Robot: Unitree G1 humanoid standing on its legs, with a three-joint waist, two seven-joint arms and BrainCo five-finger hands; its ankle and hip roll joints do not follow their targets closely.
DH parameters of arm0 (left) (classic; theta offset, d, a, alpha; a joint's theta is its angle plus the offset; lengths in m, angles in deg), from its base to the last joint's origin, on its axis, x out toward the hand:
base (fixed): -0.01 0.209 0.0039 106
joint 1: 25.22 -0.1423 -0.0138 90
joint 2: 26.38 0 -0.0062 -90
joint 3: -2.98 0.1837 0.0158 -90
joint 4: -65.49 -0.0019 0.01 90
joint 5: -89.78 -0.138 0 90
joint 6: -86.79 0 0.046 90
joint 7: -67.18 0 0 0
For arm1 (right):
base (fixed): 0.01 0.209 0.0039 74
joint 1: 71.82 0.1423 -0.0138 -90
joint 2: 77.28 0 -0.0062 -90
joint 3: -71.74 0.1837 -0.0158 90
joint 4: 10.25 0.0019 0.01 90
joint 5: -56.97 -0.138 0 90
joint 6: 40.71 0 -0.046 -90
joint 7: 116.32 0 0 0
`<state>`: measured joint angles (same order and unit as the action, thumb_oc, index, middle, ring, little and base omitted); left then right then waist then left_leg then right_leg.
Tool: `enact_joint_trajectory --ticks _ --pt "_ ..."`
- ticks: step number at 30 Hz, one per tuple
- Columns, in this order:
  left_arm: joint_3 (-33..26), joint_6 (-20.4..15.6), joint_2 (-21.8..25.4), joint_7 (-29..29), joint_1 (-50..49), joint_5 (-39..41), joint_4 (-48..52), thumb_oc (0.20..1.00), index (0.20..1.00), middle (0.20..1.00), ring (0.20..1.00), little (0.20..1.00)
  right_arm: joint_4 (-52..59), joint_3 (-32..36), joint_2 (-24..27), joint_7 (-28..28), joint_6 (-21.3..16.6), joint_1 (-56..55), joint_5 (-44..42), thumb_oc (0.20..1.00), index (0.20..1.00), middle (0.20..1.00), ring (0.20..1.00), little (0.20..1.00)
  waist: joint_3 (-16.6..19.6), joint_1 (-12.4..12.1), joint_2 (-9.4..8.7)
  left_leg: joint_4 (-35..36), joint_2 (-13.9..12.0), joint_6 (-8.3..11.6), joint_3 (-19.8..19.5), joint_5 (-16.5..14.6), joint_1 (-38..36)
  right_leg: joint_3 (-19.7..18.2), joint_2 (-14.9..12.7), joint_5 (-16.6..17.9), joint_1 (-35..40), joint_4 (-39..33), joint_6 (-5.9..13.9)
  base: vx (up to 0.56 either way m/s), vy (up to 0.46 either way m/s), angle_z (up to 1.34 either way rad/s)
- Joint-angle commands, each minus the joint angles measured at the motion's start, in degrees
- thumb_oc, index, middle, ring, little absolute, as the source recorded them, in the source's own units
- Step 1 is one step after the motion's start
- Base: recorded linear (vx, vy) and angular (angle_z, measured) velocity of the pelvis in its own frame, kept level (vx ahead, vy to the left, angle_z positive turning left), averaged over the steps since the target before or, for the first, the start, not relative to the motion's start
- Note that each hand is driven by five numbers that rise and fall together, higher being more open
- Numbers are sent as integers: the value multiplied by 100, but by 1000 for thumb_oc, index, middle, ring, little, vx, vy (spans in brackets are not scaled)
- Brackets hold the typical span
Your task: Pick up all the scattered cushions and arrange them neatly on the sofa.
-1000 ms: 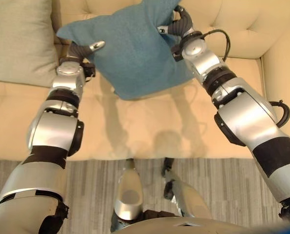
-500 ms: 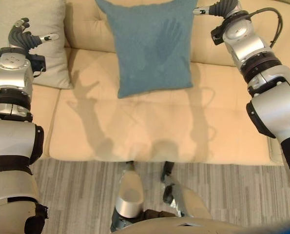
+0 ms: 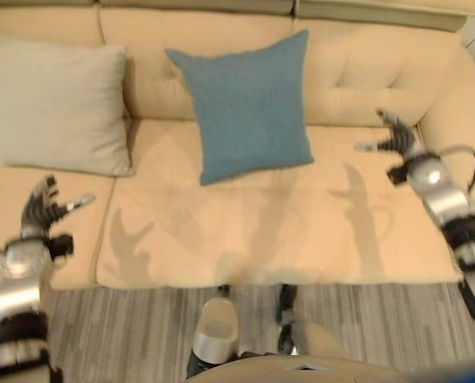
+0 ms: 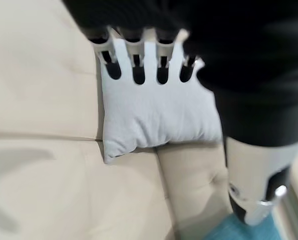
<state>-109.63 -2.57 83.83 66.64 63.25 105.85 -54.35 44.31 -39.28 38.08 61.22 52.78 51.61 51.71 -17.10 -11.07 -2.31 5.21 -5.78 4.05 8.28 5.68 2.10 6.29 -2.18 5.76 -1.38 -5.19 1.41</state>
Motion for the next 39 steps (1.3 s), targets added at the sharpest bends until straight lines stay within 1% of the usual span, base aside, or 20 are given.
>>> enact_joint_trajectory --ticks 1,2,4,5,14,17,19,22,23,24,27,29,30,31,32,34,35,37,38,39 --pt "213 -289 -52 -191 130 -227 -187 1000 1000 1000 1000 1000 -113 178 121 348 -165 -203 311 1000 1000 1000 1000 1000 536 13 125 -21 38 10 -243 -423 -343 199 -192 -257 26 19 340 63 -142 -2" --pt "215 -287 -254 -253 -33 -248 -256 1000 1000 1000 1000 1000 -98 222 108 445 -164 -491 386 1000 1000 1000 1000 1000 648 -2 111 -21 27 -5 -253 -422 -326 225 -187 -289 42 19 321 52 -90 -2" --pt "337 -360 -722 -380 -362 -318 -556 1000 1000 1000 1000 1000 -351 482 -221 661 -243 -1087 539 1000 1000 1000 1000 1000 879 5 99 -21 1 -16 -285 -349 -314 209 -163 -318 76 19 291 30 -121 -5" --pt "338 -360 -722 -380 -362 -318 -555 1000 1000 1000 1000 1000 -351 483 -221 661 -243 -1089 539 1000 1000 1000 1000 1000 881 4 99 -21 1 -16 -285 -349 -312 209 -163 -318 75 19 291 2 -107 -5" --pt "1305 -653 -2044 -802 -469 -638 -2102 1000 1000 1000 1000 1000 -1614 571 -1236 921 -560 -1732 853 1000 1000 1000 1000 1000 1163 108 11 -21 -50 -50 -254 -202 -429 210 -128 -390 221 19 231 -22 -94 -3" --pt "1287 -734 -2385 -970 -378 -612 -2560 1000 1000 1000 1000 1000 -2206 677 -1672 896 -707 -1934 892 1000 1000 1000 1000 1000 1249 52 -13 -21 -85 -51 -253 -92 -435 269 -123 -347 210 19 232 -70 -126 2" --pt "1130 -810 -2554 -950 -339 -643 -3016 1000 1000 1000 1000 1000 -2755 744 -2061 854 -827 -2153 937 1000 1000 1000 1000 1000 1329 -18 -70 -21 -126 -42 -255 -130 -502 281 -89 -368 312 19 230 -38 -173 -4" --pt "1104 -822 -2573 -942 -338 -675 -3121 1000 1000 1000 1000 1000 -2891 750 -2120 856 -875 -2199 948 1000 1000 1000 1000 1000 1359 -16 -89 -21 -128 -41 -273 -77 -463 279 -80 -333 290 19 227 -15 -122 -3" --pt "1116 -847 -2597 -941 -327 -733 -3381 1000 1000 1000 1000 1000 -3176 805 -2147 818 -944 -2370 923 1000 1000 1000 1000 1000 1377 6 -126 -21 -169 -35 -267 -127 -442 240 11 -426 349 19 222 -43 -138 1" --pt "1116 -849 -2596 -942 -326 -733 -3384 1000 1000 1000 1000 1000 -3177 806 -2147 818 -945 -2370 923 1000 1000 1000 1000 1000 1380 10 -126 -21 -169 -34 -272 -127 -438 244 11 -427 348 19 222 -58 -179 8" --pt "1173 -827 -2495 -980 -258 -741 -3359 1000 1000 1000 1000 1000 -3368 932 -2070 753 -980 -2522 883 1000 1000 1000 1000 1000 1336 142 -161 -21 -216 1 -115 -186 -282 239 50 -470 267 19 231 -118 -102 34" --pt "1191 -815 -2519 -1029 -266 -737 -3275 1000 1000 1000 1000 1000 -3438 982 -1994 730 -974 -2584 855 1000 1000 1000 1000 1000 1298 177 -121 -21 -252 28 -103 -64 -361 228 45 -387 264 19 227 -87 -39 36" --pt "1161 -844 -2594 -1057 -287 -781 -3257 1000 1000 1000 1000 1000 -3511 939 -1909 678 -958 -2571 887 1000 1000 1000 1000 1000 1304 177 -82 -141 -249 33 -308 77 -668 171 20 -258 249 19 218 -109 -30 11" --pt "1160 -844 -2596 -1056 -281 -782 -3256 1000 1000 1000 1000 1000 -3511 942 -1907 678 -959 -2565 887 1000 1000 1000 1000 1000 1293 177 -88 -161 -240 28 -312 102 -640 170 10 -226 233 19 214 -195 -10 -6" --pt "1151 -875 -2644 -1020 -221 -812 -3280 1000 1000 1000 1000 1000 -3595 877 -1879 650 -955 -2466 886 1000 1000 1000 1000 1000 1329 221 -96 -673 -284 32 -535 -25 -839 118 -41 -131 137 19 195 -158 1 -10" --pt "1152 -890 -2651 -1013 -191 -817 -3300 1000 1000 1000 1000 1000 -3612 841 -1873 659 -944 -2428 911 1000 1000 1000 1000 1000 1360 258 -107 -823 -274 5 -655 -25 -877 91 -73 -73 64 19 186 -206 46 -17" --pt "1171 -877 -2687 -1004 -210 -787 -3246 1000 1000 1000 1000 1000 -3641 810 -1871 705 -887 -2419 892 1000 1000 1000 1000 1000 1382 311 -43 -840 -204 -41 -942 7 -949 -33 -61 8 -68 19 182 -208 74 -18" --pt "1211 -862 -2709 -1005 -225 -784 -3239 1000 1000 1000 1000 1000 -3671 814 -1938 739 -859 -2394 921 1000 1000 1000 1000 1000 1412 326 1 -627 -210 -54 -902 23 -1051 -61 -47 1 -96 19 163 -242 100 -15" --pt "1318 -872 -2659 -982 -145 -741 -3264 1000 1000 1000 1000 1000 -3672 805 -1982 734 -847 -2383 926 1000 1000 1000 1000 1000 1395 369 39 -501 -62 -35 -911 96 -1040 -83 -121 17 -175 19 119 -245 117 -18" --pt "1318 -872 -2659 -982 -145 -741 -3264 1000 1000 1000 1000 1000 -3672 805 -1982 734 -846 -2382 926 1000 1000 1000 1000 1000 1393 369 39 -498 -62 -36 -911 97 -1043 -83 -121 17 -174 19 119 -312 174 -6"
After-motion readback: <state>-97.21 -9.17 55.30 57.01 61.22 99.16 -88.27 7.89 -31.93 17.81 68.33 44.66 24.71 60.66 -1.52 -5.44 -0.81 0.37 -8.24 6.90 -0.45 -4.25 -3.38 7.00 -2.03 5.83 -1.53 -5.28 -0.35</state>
